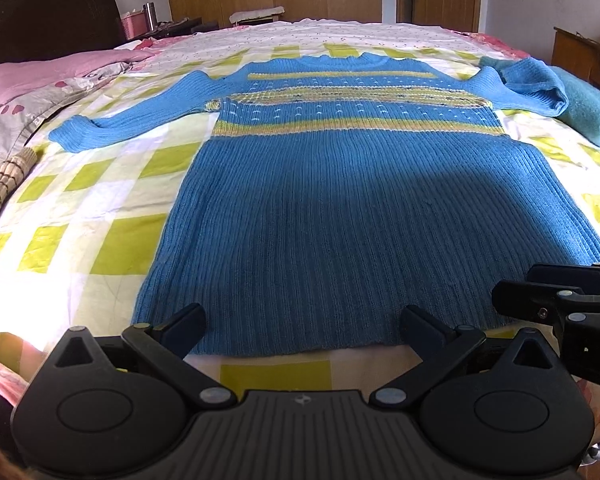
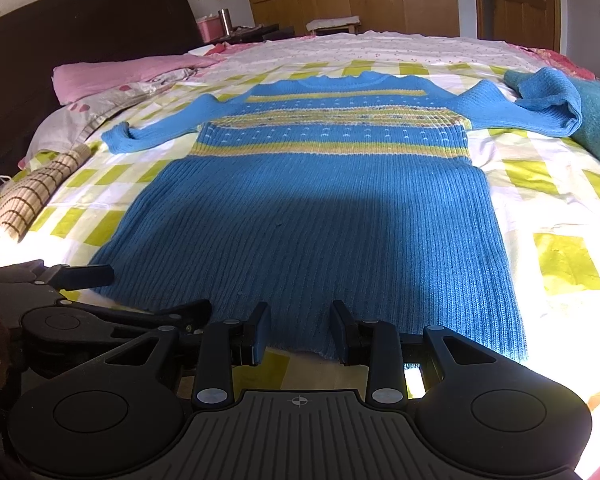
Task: Fold small clothes
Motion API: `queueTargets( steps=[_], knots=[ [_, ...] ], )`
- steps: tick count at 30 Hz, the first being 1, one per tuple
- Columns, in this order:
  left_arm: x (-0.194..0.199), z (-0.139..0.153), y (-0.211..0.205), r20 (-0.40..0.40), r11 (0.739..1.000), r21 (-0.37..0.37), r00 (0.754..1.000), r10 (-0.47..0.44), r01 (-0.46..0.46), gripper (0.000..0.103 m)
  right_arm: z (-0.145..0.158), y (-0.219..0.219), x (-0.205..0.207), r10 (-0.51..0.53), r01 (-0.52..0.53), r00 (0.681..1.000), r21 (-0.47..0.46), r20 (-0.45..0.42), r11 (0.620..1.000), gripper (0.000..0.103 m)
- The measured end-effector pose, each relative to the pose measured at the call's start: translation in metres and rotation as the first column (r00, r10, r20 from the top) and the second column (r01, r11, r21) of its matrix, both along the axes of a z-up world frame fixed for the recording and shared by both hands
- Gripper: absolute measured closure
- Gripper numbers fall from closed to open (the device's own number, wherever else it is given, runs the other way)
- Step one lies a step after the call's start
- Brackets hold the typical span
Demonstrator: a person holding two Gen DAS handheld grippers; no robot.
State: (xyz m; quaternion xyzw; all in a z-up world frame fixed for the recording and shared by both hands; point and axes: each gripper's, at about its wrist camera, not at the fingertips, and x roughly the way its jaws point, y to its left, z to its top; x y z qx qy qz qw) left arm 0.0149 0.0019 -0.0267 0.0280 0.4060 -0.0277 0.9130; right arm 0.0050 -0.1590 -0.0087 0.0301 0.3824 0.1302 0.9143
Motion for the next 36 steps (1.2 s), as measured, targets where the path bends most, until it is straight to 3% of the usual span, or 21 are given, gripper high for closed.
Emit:
queueTargets(
  steps=[3,23,36],
  knots=[
    [0.0,-0.003,0.007,-0.009,0.999,-0.043,1.0,0.011,-0.011,0.0,0.001,-0.001,-0.001,-0.003,0.003,1.0,0.0,0.005,1.0,0.07],
    [-0.004,0.001,0.008,0.007,0.999,-0.041,1.0,-0.006,0.007,0.0,0.006,-0.003,-0.002,-0.021,0.021,1.0,-0.007,0.019,1.0,0.07],
    [-0.012,0.018,0.016,0.132,0.996,-0.084,0.991,0.023,-0.012,0.0,0.009,-0.006,0.0,-0.059,0.06,0.998,-0.032,0.033,0.998,0.07]
  ],
)
